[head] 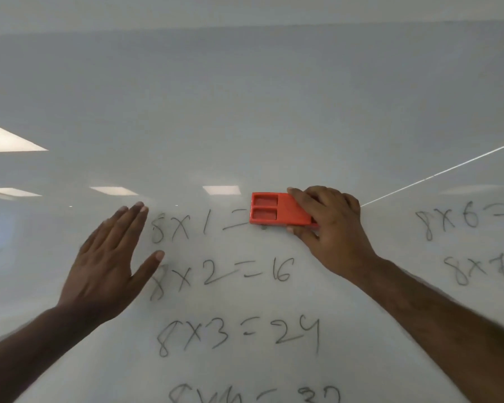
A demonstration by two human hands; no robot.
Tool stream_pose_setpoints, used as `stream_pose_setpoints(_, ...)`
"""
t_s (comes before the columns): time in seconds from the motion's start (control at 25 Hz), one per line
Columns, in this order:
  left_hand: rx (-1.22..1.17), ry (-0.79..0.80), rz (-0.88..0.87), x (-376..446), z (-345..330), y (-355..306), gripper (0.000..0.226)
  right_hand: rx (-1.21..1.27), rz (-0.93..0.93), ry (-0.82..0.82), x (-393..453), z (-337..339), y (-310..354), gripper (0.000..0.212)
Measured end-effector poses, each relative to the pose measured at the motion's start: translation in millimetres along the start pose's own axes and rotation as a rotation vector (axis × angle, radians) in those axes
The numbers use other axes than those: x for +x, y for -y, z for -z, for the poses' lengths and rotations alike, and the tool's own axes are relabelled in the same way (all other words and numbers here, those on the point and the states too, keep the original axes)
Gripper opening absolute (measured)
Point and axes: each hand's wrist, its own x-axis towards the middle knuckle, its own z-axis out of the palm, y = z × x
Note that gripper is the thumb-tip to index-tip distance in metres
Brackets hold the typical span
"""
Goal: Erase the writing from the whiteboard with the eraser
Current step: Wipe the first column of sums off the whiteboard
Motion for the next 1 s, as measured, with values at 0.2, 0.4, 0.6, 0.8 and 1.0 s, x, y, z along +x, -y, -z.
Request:
stream_pose_setpoints(0.2, 0.003, 0.019, -0.068, 10, -24, 36, 0.079, -0.092, 0.107, 0.013, -40, -3, -15, 0.058)
stream_pose_setpoints(0.4, -0.026, -0.041, -0.115, 20, -49, 54, 0.077, -0.098, -0.034, -0.083, 5, -6, -3, 0.061)
stream_pose_setpoints(0.6, -0.05, -0.063, -0.182, 20, -56, 65, 0.074, -0.08, 0.055, -0.04, -13, -21, 17, 0.061)
stream_pose_setpoints(0.8, -0.11, -0.17, -0.002, 13, -56, 63, 0.072, -0.163, 0.076, -0.047, -4, -10, 6, 0.061)
stream_pose_setpoints(1.0, -0.075, -0.134, -0.019, 11, -56, 65, 0.069, -0.082, -0.002, -0.138, 22, -36, 45, 0.063)
